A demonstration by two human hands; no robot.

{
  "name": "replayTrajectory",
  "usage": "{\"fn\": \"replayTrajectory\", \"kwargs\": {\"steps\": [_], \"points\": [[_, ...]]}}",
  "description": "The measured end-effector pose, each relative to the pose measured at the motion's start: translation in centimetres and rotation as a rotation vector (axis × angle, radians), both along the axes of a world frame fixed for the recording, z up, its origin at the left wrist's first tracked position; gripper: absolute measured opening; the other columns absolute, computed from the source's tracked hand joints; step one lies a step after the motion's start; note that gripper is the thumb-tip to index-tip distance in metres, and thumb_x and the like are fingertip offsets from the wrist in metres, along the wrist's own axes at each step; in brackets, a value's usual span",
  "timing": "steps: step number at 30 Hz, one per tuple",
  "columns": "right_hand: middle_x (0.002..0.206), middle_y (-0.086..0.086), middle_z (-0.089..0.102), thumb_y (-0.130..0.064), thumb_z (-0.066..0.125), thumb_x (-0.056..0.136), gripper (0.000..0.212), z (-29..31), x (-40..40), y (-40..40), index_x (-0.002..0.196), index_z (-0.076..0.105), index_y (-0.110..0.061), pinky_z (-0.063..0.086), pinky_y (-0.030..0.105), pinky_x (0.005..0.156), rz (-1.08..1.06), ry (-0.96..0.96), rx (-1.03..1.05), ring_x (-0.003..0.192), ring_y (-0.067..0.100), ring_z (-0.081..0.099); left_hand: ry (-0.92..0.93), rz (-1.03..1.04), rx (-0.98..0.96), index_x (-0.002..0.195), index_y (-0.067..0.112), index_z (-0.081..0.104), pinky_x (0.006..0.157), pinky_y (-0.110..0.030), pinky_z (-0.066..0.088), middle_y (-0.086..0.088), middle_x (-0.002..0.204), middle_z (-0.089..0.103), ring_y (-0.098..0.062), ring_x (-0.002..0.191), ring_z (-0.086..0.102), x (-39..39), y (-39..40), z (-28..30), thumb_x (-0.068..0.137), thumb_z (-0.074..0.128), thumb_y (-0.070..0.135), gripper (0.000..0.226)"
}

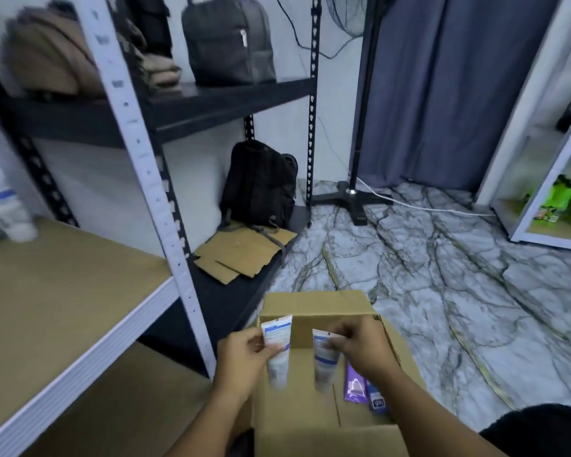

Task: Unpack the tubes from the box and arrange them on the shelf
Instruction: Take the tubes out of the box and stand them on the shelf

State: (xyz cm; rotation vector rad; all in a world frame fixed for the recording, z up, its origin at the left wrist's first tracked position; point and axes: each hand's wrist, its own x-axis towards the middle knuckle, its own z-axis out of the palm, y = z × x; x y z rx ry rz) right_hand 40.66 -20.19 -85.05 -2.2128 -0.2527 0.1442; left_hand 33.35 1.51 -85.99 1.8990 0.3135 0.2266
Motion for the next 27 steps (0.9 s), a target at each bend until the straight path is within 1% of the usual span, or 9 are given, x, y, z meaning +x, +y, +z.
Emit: {"fn": "replayTrajectory", "kwargs": {"steps": [3, 6, 9, 11, 13, 15, 19, 24, 27], "points": [[0.071, 0.004, 0.073, -0.014, 0.084, 0.072, 0.012, 4.7, -1.5, 2.6, 0.072, 0.073, -0.009, 0.051, 0.027, 0.061, 0.06, -0.073, 0.108, 0.061, 0.006, 0.064, -0.087, 0.059, 0.026, 0.088, 0.02, 0.078, 0.073, -0.02, 0.056, 0.012, 0.081, 0.077, -0.003, 0.078, 0.074, -2.7, 1.2, 4.4, 0.073, 0.085, 0.011, 0.019], [0.066, -0.002, 0.072, -0.017, 0.085, 0.072, 0.011, 9.0, -2.8, 5.2, 0.071, 0.074, -0.014, 0.046, 0.019, 0.056, 0.125, -0.158, 0.145, 0.056, -0.002, 0.059, -0.183, 0.108, 0.061, 0.086, 0.025, 0.075, 0.066, -0.011, 0.053, 0.015, 0.078, 0.076, 0.002, 0.074, 0.072, -5.0, 2.2, 8.8, 0.075, 0.084, 0.014, 0.018], [0.067, -0.003, 0.071, -0.021, 0.082, 0.076, 0.01, 13.2, -4.1, 8.1, 0.075, 0.074, -0.015, 0.048, 0.022, 0.054, 0.177, -0.217, 0.201, 0.056, 0.001, 0.059, -0.248, 0.138, 0.082, 0.093, 0.029, 0.073, 0.066, -0.011, 0.055, 0.017, 0.083, 0.076, 0.006, 0.078, 0.071, -7.1, 3.3, 12.8, 0.08, 0.081, 0.02, 0.018], [0.065, -0.008, 0.071, -0.019, 0.08, 0.079, 0.007, 16.0, -5.2, 9.9, 0.076, 0.074, -0.017, 0.046, 0.018, 0.051, 0.237, -0.251, 0.243, 0.054, 0.0, 0.061, -0.304, 0.193, 0.103, 0.093, 0.029, 0.073, 0.064, -0.009, 0.053, 0.018, 0.082, 0.075, 0.006, 0.076, 0.071, -8.5, 4.3, 15.2, 0.079, 0.081, 0.019, 0.019], [0.071, -0.009, 0.073, -0.016, 0.08, 0.079, 0.006, 18.3, -6.1, 11.8, 0.079, 0.075, -0.018, 0.05, 0.016, 0.057, 0.288, -0.28, 0.314, 0.062, 0.0, 0.067, -0.352, 0.249, 0.133, 0.092, 0.028, 0.074, 0.062, -0.008, 0.052, 0.017, 0.08, 0.075, 0.006, 0.073, 0.071, -9.9, 5.6, 17.4, 0.077, 0.082, 0.018, 0.019], [0.077, -0.009, 0.075, -0.019, 0.081, 0.078, 0.007, 20.1, -6.8, 13.7, 0.084, 0.077, -0.019, 0.055, 0.02, 0.063, 0.316, -0.316, 0.345, 0.07, 0.003, 0.07, -0.38, 0.285, 0.144, 0.093, 0.025, 0.075, 0.065, -0.011, 0.054, 0.016, 0.08, 0.076, 0.004, 0.073, 0.071, -11.5, 7.2, 19.3, 0.077, 0.083, 0.017, 0.019], [0.078, -0.009, 0.074, -0.02, 0.081, 0.079, 0.008, 22.7, -8.7, 17.7, 0.086, 0.076, -0.019, 0.053, 0.016, 0.06, 0.416, -0.336, 0.395, 0.067, -0.003, 0.068, -0.412, 0.386, 0.189, 0.093, 0.025, 0.077, 0.067, -0.013, 0.055, 0.015, 0.08, 0.076, 0.004, 0.074, 0.071, -14.8, 10.6, 22.0, 0.076, 0.084, 0.019, 0.018], [0.086, -0.007, 0.074, -0.022, 0.078, 0.081, 0.012, 23.9, -11.0, 23.1, 0.092, 0.075, -0.018, 0.062, 0.029, 0.071, 0.513, -0.3, 0.403, 0.077, 0.007, 0.072, -0.388, 0.491, 0.259, 0.095, 0.026, 0.075, 0.063, -0.005, 0.05, 0.015, 0.086, 0.075, 0.009, 0.079, 0.068, -18.5, 14.9, 22.8, 0.077, 0.083, 0.022, 0.02], [0.084, -0.009, 0.073, -0.024, 0.078, 0.082, 0.011, 24.2, -12.3, 25.8, 0.092, 0.074, -0.019, 0.055, 0.016, 0.061, 0.574, -0.279, 0.407, 0.073, 0.002, 0.07, -0.371, 0.574, 0.287, 0.096, 0.022, 0.077, 0.064, -0.005, 0.05, 0.015, 0.085, 0.075, 0.009, 0.079, 0.068, -20.4, 17.0, 22.3, 0.075, 0.084, 0.023, 0.022]]}}
